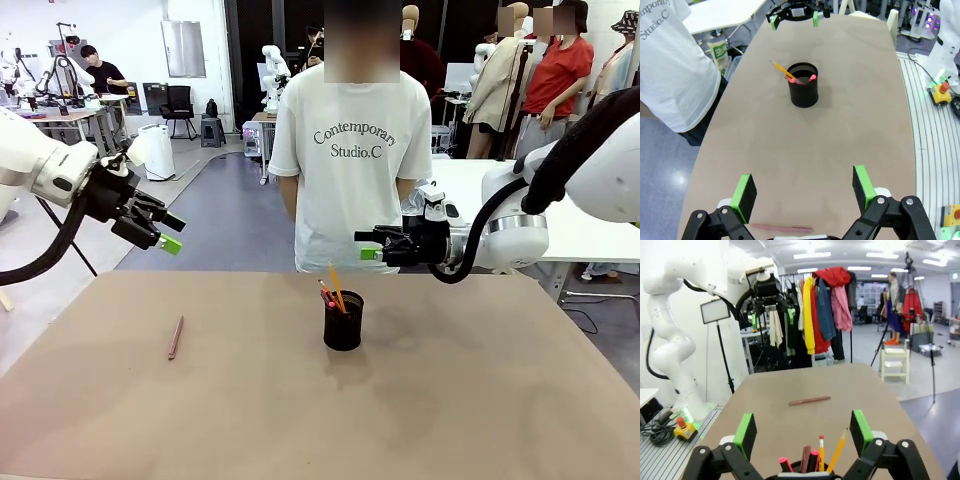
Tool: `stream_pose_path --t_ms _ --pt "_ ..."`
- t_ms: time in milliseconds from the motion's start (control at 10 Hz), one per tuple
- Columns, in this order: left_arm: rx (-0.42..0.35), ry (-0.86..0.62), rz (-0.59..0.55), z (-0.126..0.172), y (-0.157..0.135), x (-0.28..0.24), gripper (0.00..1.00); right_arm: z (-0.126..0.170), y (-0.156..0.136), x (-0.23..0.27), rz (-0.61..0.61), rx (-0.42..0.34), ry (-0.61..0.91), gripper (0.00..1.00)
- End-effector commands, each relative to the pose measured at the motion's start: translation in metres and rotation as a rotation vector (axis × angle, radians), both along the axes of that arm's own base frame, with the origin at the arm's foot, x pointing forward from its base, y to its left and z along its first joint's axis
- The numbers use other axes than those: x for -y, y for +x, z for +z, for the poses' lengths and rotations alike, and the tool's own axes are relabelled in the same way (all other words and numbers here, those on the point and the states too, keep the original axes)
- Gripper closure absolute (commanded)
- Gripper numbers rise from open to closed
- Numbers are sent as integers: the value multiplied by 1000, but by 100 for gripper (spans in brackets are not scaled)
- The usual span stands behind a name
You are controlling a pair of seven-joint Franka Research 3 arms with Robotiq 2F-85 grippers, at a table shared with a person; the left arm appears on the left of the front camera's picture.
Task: Place the pens into the pen holder.
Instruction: Pick up a writing instrument from the table and place it into the Pen holder.
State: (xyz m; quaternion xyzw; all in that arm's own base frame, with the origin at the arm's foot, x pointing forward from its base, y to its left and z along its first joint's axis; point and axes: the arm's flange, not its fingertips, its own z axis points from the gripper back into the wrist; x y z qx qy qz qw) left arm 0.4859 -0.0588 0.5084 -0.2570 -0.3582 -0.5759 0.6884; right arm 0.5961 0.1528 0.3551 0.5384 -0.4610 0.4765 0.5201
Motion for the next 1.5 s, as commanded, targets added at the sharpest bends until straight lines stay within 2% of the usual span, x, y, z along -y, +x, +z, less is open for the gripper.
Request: stream_pose_path --t_ms 0,100,400,700,800,900,1000,1200,1400 --pt "1 -12 5 1 0 0 0 42 -18 8 -12 -42 -161 0" --pt "1 -12 5 1 0 0 0 51 -26 12 -25 -76 -223 0" --pt "1 -12 5 1 0 0 0 74 -39 50 -20 -63 -332 0" --pt "1 -12 5 1 0 0 0 87 -53 84 -57 -93 -444 0" --pt "1 -12 5 1 0 0 0 91 -55 93 -109 -109 -460 0" --pt "1 -12 5 1 0 0 0 94 -63 101 -108 -95 -483 0" --pt "1 -12 5 1 0 0 0 102 -61 111 -49 -72 -510 0" --pt "1 -12 5 1 0 0 0 111 -72 117 -4 -118 -553 0" --pt "1 -12 5 1 0 0 0 120 -74 127 46 -108 -617 0"
